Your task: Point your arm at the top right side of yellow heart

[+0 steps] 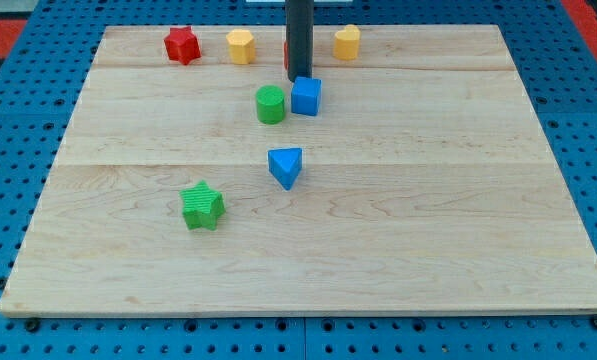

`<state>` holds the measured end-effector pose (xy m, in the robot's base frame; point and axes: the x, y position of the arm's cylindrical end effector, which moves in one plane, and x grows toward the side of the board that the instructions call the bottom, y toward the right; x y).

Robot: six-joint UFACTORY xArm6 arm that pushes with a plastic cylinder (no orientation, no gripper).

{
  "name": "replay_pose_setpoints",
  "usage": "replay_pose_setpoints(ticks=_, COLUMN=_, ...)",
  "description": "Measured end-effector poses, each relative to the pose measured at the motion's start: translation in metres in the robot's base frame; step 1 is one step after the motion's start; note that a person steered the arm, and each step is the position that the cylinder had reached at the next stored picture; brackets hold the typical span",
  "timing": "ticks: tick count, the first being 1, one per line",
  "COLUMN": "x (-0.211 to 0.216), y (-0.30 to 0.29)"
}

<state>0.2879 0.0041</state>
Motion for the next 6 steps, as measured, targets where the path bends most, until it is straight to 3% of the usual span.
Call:
replay_pose_setpoints(ticks=3, x=-0.041, y=-0.009)
replay_pose_setpoints(ticks=4, x=0.012, y=0.033)
replay_pose_setpoints(ticks=5, x=-0.004, y=0.118)
replay_pose_setpoints(ticks=6, x=-0.089, y=0.149)
